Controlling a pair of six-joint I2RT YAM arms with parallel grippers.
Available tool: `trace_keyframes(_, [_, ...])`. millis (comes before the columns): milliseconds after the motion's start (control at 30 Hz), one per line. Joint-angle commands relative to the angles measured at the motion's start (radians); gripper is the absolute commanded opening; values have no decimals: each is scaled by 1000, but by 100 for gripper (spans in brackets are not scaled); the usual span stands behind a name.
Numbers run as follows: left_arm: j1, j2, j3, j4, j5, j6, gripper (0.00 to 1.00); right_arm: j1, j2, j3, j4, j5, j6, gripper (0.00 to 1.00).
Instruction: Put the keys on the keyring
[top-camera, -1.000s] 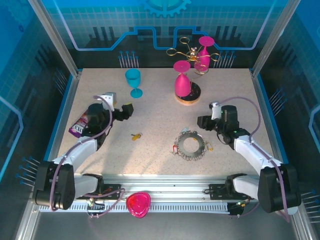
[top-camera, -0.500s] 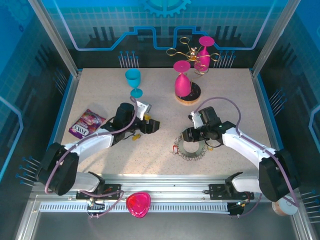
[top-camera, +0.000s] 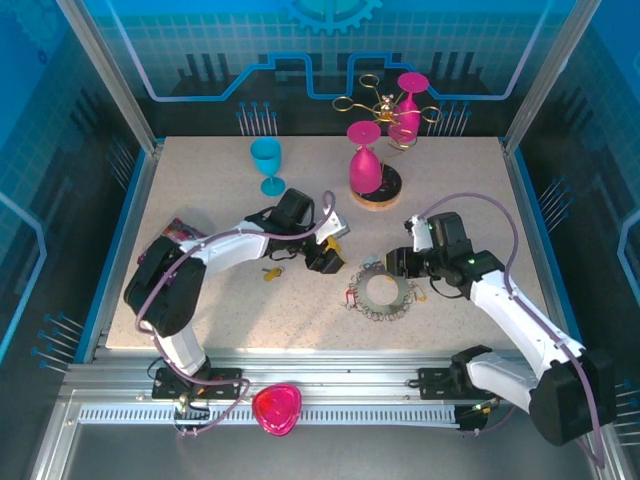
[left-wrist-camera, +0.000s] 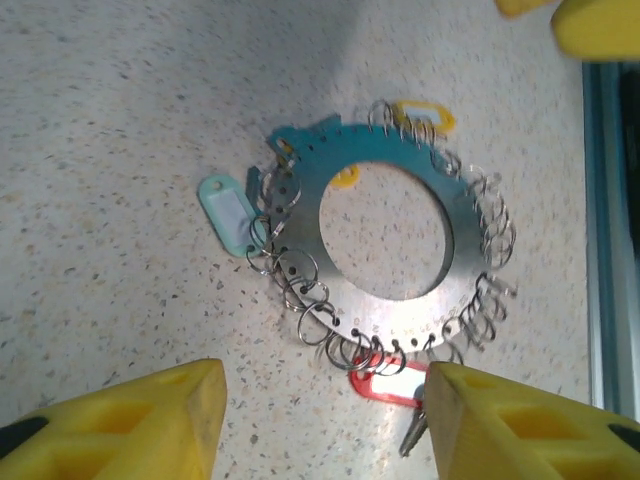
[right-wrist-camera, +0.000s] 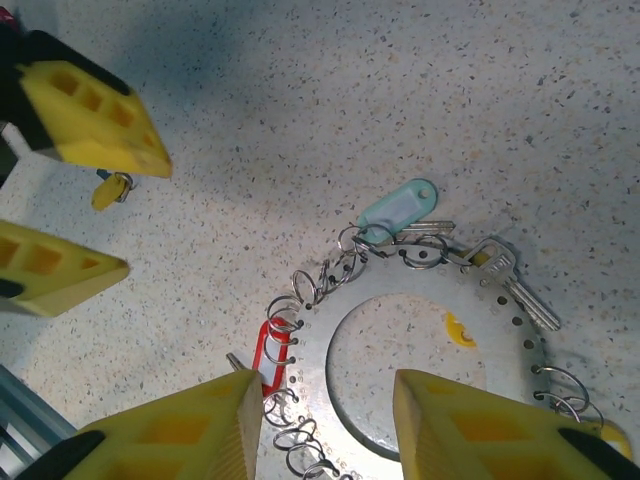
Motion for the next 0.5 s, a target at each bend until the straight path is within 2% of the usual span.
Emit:
trace_keyframes(0, [-22,73,70,-186,48,220,51,-10,-29,-30,-28,-7,9,40])
trace_keyframes(467, [-73,298,331,-356,47,340,35,-10,-92,-61,-36,-35,11,40])
